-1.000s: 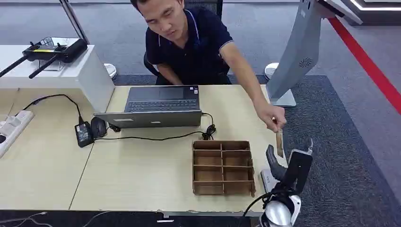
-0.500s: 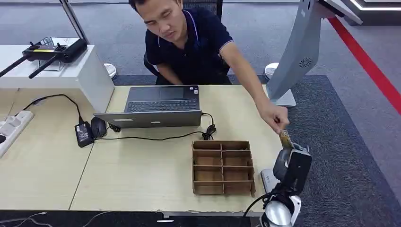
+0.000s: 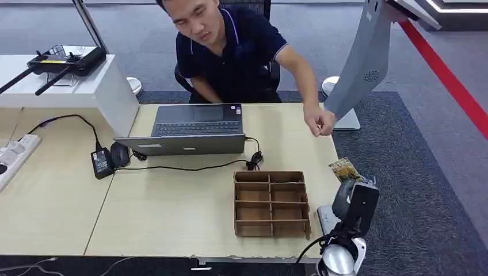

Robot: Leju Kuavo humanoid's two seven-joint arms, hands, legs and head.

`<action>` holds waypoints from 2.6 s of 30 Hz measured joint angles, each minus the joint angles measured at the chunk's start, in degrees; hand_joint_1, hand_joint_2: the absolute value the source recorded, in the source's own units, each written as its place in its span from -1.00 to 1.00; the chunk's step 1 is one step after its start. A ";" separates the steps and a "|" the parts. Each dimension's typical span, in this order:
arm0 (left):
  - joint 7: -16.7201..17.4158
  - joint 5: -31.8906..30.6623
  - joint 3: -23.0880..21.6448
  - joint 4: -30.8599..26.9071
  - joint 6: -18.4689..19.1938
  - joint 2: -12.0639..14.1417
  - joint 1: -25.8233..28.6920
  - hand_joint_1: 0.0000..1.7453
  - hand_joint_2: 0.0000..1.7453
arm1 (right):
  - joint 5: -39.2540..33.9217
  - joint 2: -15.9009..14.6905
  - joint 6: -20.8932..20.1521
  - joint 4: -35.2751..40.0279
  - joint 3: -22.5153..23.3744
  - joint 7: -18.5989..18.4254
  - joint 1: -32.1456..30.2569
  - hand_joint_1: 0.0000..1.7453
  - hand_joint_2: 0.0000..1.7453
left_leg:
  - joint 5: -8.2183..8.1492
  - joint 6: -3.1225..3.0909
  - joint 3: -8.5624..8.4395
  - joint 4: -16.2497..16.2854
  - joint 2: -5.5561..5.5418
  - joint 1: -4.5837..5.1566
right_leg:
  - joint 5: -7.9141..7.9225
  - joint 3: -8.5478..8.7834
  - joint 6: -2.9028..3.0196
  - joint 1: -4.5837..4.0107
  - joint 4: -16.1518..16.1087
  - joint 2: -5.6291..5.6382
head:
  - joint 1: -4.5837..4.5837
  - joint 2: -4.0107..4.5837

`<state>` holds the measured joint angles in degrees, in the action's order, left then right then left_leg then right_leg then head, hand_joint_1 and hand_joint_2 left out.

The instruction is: Pass the card to the sensor for recognition and then transmit it.

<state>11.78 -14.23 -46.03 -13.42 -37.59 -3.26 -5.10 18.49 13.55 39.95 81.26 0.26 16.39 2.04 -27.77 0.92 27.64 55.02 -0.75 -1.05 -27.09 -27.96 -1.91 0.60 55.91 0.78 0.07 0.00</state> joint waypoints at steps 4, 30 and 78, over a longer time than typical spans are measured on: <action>-0.11 0.00 0.00 0.00 0.00 0.00 0.00 -1.00 1.00 | 0.28 0.00 0.00 0.00 0.00 0.00 0.00 1.00 1.00 | 0.00 0.00 0.00 0.00 0.00 0.00 | 0.00 0.00 0.00 0.00 0.00 0.00 | 0.00 0.00; -0.55 0.11 -0.07 0.00 0.00 0.04 0.00 -1.00 1.00 | 7.21 -0.33 0.02 -3.28 2.99 -1.09 0.02 1.00 1.00 | 0.00 0.00 0.00 0.00 0.00 0.00 | 0.00 -0.02 0.00 0.00 0.00 0.00 | 0.00 0.02; 0.20 0.79 -1.38 0.00 -0.26 0.28 -0.06 -1.00 1.00 | 24.76 0.85 0.09 -27.48 26.08 4.13 6.69 1.00 1.00 | 0.00 0.00 0.03 0.00 0.00 0.00 | 0.00 -0.05 0.00 0.00 0.00 0.00 | 0.00 0.00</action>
<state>11.98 -13.44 -47.41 -13.42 -37.86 -2.97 -5.16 43.25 14.40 40.04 53.79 26.34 20.52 8.73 -27.77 0.92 27.67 55.02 -0.75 -1.05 -27.09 -28.00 -1.91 0.60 55.91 0.78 0.07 0.00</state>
